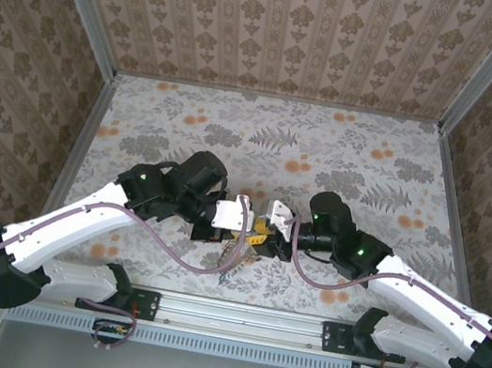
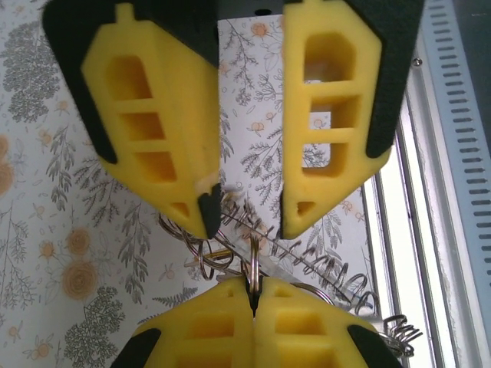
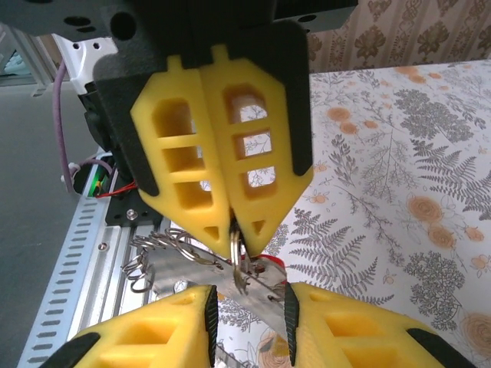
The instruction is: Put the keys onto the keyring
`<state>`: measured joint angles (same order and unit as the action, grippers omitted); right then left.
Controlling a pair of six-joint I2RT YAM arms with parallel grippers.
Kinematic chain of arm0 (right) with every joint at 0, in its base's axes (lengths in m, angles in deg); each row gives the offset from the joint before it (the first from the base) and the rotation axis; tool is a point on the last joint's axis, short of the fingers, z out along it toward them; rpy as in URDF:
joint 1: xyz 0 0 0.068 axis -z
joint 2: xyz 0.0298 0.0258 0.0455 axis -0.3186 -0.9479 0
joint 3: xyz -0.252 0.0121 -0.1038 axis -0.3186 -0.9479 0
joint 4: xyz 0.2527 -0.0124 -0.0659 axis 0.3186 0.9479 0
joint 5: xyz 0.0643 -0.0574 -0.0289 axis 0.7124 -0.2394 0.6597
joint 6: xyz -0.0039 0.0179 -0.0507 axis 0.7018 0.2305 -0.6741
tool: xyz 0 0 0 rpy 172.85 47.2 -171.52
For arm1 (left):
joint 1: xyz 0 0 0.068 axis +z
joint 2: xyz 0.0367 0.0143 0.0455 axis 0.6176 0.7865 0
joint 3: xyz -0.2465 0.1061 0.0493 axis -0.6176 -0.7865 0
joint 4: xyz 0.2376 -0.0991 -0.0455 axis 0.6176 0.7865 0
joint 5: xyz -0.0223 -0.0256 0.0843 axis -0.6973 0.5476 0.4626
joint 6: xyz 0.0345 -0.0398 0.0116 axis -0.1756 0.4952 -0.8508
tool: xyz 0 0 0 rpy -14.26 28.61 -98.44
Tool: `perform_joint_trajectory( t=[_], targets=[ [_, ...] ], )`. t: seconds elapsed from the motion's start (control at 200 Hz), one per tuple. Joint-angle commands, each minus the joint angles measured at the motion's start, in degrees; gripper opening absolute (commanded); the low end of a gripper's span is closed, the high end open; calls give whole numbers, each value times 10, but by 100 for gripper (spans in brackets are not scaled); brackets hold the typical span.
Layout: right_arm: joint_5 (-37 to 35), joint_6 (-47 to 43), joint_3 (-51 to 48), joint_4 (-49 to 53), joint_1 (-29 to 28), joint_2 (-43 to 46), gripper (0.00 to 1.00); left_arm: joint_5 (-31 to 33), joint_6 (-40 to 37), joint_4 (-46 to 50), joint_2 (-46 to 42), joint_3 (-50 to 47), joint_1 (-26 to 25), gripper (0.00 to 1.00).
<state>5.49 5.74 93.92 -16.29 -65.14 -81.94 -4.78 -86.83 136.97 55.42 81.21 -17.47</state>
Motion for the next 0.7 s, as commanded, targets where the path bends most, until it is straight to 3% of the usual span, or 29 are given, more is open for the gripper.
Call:
perform_joint_trajectory(
  t=[0.0, 0.41, 0.525, 0.6, 0.695],
  targets=[
    [0, 11, 18, -8, -3, -5, 30, -7, -16, 5, 2, 27, -5, 0],
    [19, 31, 13, -40, -10, -23, 17, -9, -2, -19, -5, 20, -3, 0],
    [24, 35, 11, -46, -11, -21, 0, -6, 3, -23, -7, 17, -3, 0],
    [27, 41, 3, -63, -11, -16, 0, -5, 12, -35, -15, 9, 0, 12],
    [28, 56, -18, -108, -11, -2, 0, -17, 26, -63, -40, -18, 10, 19]
  ],
)
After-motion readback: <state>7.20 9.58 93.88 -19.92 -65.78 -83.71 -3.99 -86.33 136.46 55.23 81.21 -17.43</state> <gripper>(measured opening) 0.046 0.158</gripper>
